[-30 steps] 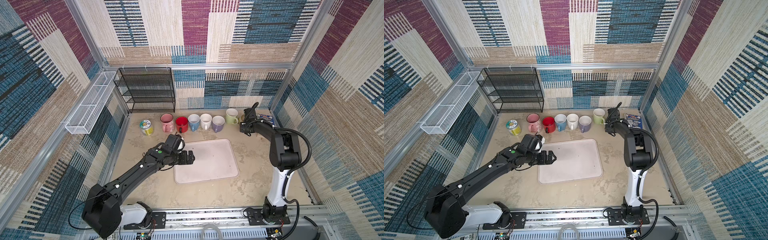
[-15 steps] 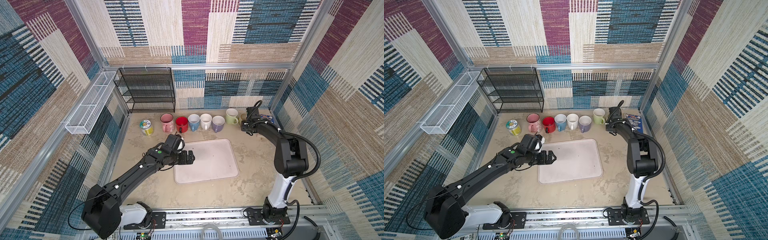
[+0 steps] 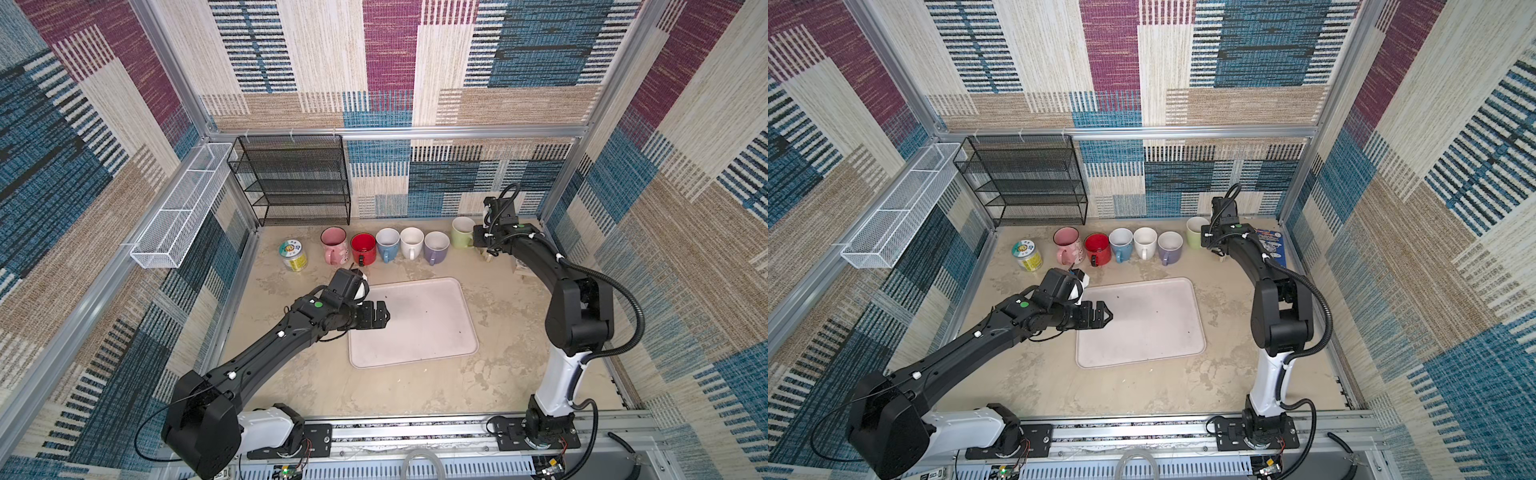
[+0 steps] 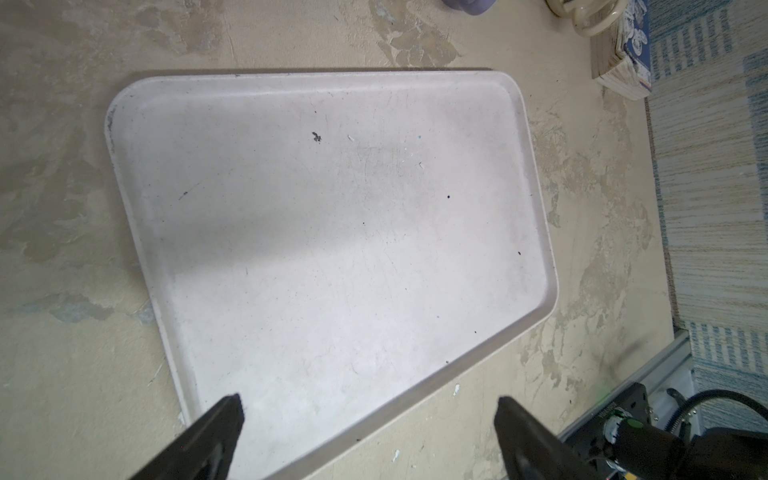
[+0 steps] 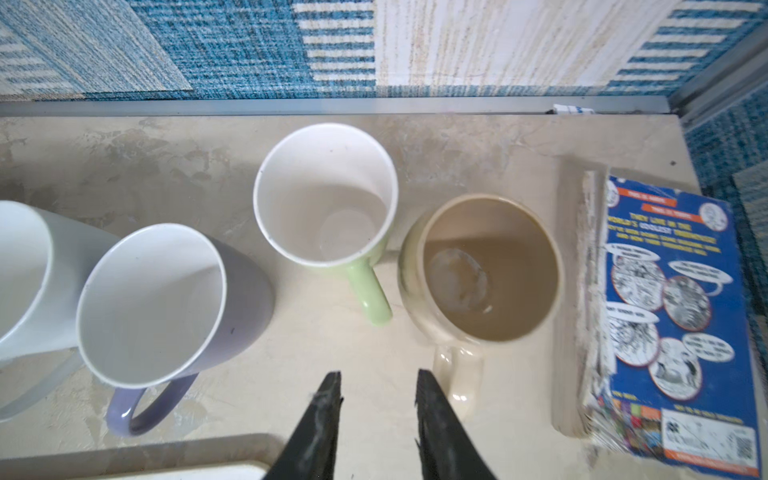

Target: Turn the mug right side up

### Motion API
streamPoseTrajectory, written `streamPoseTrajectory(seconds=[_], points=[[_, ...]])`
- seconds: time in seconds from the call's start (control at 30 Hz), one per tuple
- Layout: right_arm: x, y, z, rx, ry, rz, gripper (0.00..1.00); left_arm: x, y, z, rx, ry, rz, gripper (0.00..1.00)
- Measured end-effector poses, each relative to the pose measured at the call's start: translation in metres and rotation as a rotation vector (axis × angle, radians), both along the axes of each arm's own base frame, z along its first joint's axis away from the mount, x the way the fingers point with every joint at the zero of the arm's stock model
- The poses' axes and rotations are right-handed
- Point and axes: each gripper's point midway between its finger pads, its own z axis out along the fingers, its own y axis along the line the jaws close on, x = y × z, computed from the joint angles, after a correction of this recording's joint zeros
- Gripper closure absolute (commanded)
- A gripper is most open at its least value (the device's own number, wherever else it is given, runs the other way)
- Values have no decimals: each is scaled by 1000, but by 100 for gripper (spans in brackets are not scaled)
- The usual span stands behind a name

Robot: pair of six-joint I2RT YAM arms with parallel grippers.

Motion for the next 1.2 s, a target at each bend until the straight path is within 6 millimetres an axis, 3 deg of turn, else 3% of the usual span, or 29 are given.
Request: streamPoseTrajectory(seconds=[0.23, 0.73, 1.2], points=[[10, 1, -28, -11, 49, 9, 60, 0, 0, -2, 4, 3, -2, 0], [25, 4, -49, -18, 70, 26, 60, 2, -1, -9, 19, 22, -7, 0], [26, 9, -59, -1, 87, 41, 74, 2, -1, -9, 20, 19, -8, 0]])
